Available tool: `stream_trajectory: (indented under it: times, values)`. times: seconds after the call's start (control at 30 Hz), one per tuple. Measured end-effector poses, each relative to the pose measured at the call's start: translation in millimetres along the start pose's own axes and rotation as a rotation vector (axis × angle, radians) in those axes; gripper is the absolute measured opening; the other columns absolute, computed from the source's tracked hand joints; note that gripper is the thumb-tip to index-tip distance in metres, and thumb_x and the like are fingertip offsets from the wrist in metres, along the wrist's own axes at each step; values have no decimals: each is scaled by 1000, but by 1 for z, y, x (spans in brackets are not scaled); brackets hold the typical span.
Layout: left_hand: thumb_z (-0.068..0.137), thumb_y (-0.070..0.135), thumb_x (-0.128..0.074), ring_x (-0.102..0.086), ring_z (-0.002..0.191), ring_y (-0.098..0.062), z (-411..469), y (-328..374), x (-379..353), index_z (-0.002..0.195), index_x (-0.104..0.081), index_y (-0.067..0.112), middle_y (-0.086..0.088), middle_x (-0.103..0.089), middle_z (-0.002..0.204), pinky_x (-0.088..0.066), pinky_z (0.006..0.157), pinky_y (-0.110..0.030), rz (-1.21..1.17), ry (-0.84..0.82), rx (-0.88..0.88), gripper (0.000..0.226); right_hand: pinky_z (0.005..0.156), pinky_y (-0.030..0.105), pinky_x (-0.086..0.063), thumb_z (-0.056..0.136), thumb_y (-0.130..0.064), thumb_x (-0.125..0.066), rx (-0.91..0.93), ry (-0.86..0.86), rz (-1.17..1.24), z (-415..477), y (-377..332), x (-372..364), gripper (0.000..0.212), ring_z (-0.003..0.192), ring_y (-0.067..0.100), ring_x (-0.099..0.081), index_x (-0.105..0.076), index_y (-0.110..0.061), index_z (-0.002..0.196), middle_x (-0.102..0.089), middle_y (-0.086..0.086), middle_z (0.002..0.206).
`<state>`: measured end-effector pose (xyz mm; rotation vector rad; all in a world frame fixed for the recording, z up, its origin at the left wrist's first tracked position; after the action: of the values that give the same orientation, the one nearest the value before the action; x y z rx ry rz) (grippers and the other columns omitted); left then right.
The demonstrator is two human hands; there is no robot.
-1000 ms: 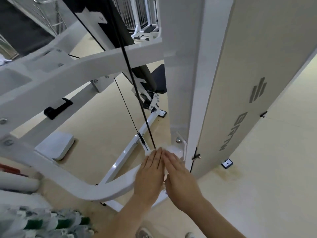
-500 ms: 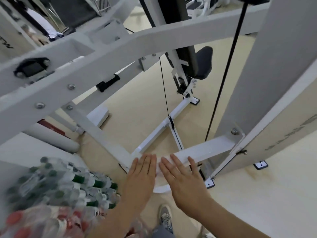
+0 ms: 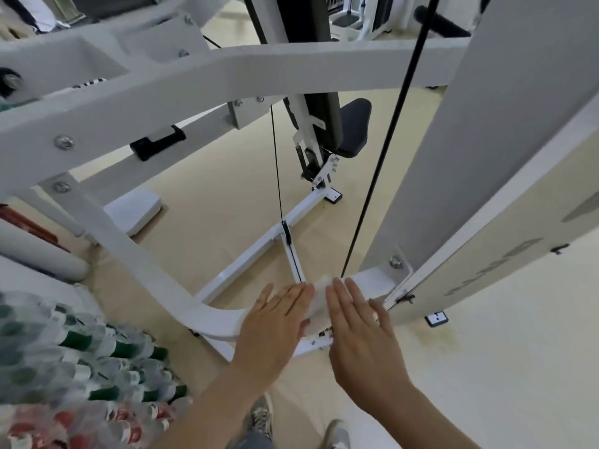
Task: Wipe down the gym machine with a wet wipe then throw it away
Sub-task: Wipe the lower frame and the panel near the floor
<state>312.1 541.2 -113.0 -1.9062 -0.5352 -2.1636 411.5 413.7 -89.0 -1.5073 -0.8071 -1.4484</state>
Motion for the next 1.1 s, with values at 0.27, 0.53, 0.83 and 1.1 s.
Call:
stream_trajectory:
  times: [0.27,0.53,0.83,1.1]
  values:
    - [72,19,-67,-33,141,-12,-45,-41,16,144,-39,22,8,-44,148,-10,118,-45,-33,-107,181,77,97,48,-30,75,-22,-30,191,-88,85,7,-60,-15,70,132,21,-50,-50,-8,140,-50,7,146]
    - [67,0,-53,-46,119,-16,-87,-76,39,127,-55,18,4,-48,130,-42,102,-33,-386,222,409,63,62,28,-47,54,-13,-86,262,33,185,51,-107,-16,47,72,19,-58,-70,-15,98,-61,1,86]
    - [73,2,-54,-50,94,-2,-111,-143,45,107,-55,30,22,-45,106,-50,78,-29,-510,247,564,44,50,28,-41,53,-32,-90,93,-190,111,98,-182,-30,40,57,20,-58,-60,-15,73,-60,1,68]
    - [81,10,-48,-57,96,-4,-95,-189,54,114,-59,27,20,-52,107,-54,77,-32,-587,324,549,39,62,28,-40,96,-22,-48,95,-323,206,169,-239,-44,27,92,23,-65,-39,-8,118,-60,6,106]
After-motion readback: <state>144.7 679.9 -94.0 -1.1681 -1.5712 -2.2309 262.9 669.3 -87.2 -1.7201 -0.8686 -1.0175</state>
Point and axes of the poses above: each hand's wrist, its own z-axis towards the middle knuckle, its own x-axis out of the back of the hand, y = z × x, the point moved 2 cm from there along z, towards the middle knuckle
